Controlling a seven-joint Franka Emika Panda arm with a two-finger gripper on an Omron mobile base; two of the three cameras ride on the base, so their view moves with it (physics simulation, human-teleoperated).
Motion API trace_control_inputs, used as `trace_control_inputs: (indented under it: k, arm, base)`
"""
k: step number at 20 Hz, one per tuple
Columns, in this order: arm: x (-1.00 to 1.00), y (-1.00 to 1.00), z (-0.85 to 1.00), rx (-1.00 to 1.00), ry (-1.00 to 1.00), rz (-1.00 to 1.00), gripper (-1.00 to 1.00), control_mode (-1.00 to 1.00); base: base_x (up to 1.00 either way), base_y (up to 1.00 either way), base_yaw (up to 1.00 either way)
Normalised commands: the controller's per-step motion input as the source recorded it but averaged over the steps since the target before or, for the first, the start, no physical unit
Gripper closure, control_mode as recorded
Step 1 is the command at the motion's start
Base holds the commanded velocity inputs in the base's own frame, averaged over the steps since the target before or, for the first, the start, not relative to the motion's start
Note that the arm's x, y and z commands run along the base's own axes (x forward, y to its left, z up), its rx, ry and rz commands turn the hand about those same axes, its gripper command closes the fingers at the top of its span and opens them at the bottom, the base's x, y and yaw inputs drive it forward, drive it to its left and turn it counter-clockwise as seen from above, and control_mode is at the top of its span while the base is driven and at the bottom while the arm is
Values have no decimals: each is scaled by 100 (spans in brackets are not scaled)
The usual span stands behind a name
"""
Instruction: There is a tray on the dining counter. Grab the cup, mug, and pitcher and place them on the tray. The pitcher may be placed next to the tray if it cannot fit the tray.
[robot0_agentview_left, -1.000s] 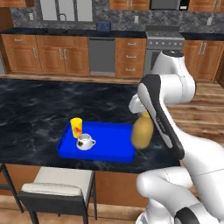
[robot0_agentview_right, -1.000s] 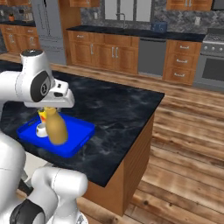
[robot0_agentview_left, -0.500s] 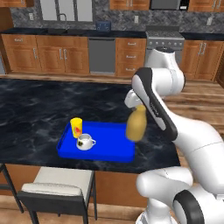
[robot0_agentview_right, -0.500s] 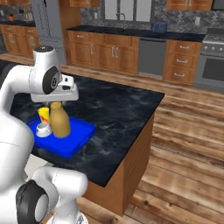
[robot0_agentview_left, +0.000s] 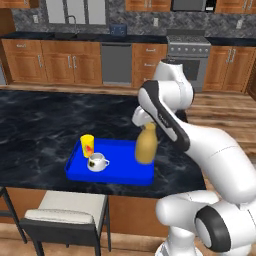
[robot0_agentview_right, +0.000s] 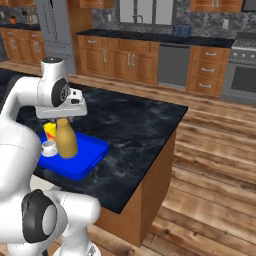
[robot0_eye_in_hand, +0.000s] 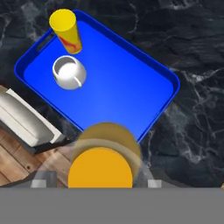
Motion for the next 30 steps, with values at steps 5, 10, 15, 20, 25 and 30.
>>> trace_control_inputs:
  k: [5, 10, 15, 20, 25, 30]
  arm:
    - [42, 24, -21, 0, 1, 2, 100, -100]
    - [32, 4, -25, 0, 2, 2, 100, -100]
    - [12, 0, -20, 0, 6, 0, 100, -100]
    - [14, 0, -15, 0, 3, 0, 100, -100]
    - [23, 0, -16, 0, 0, 0, 100, -100]
    - [28, 0, -17, 0, 2, 0, 100, -100]
  base:
    - [0, 0, 0]
    - [0, 0, 0]
    - [0, 0, 0]
    - [0, 0, 0]
    - [0, 0, 0]
    - [0, 0, 0]
